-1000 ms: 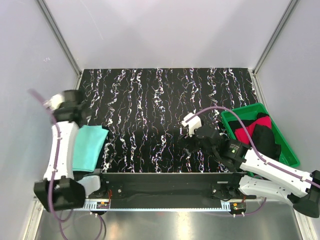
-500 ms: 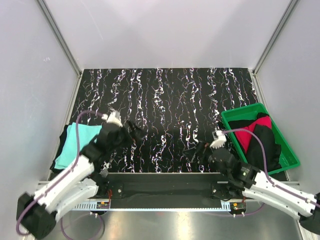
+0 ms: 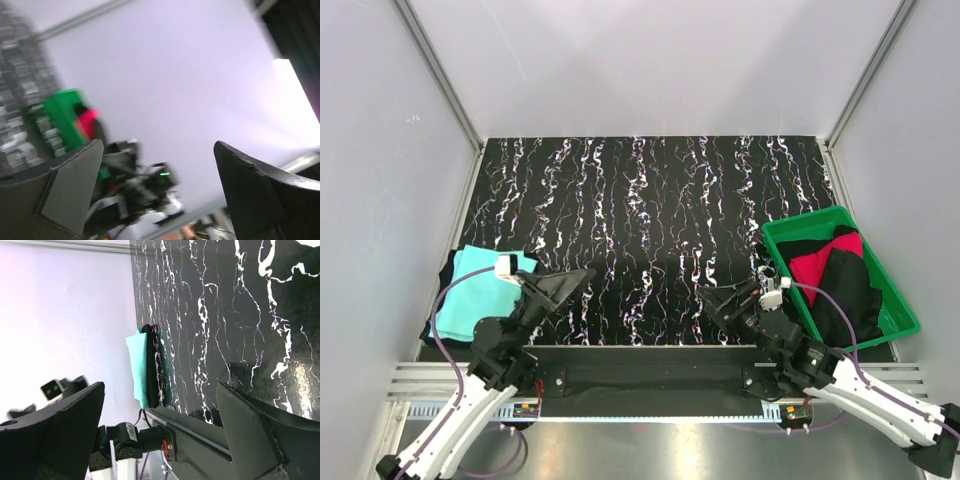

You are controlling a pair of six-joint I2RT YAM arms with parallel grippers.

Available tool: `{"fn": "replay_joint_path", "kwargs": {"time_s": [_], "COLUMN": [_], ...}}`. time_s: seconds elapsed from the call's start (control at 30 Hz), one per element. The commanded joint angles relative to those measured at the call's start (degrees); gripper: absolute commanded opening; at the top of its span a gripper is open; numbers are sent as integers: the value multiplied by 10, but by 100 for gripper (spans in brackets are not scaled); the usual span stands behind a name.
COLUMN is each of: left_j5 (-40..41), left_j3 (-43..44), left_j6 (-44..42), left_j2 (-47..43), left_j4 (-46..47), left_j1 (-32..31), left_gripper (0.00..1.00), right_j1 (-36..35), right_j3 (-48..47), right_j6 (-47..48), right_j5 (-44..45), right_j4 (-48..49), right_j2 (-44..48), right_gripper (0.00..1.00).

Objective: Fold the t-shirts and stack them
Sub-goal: Reset both grippers

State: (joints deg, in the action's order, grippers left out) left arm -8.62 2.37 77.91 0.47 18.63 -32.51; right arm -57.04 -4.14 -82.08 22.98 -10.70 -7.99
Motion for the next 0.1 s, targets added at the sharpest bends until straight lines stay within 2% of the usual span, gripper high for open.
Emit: {"fn": "replay_joint_path", "kwargs": {"time_s": [0.0,0.07], "left_j5": [-31,-27], "left_j3": [-129,-130], "left_j6": [66,74], "left_j2": [-25,-41], "left_j4": [177,178], "left_j1": [1,2], "left_gripper": [99,99], "right_j1": [-1,-1], "right_j3": [40,40], "right_j6": [-33,-12], "right_j5": [14,13], "right_j4": [9,11], "right_j2": [-4,18], "right_gripper": [100,100]}}
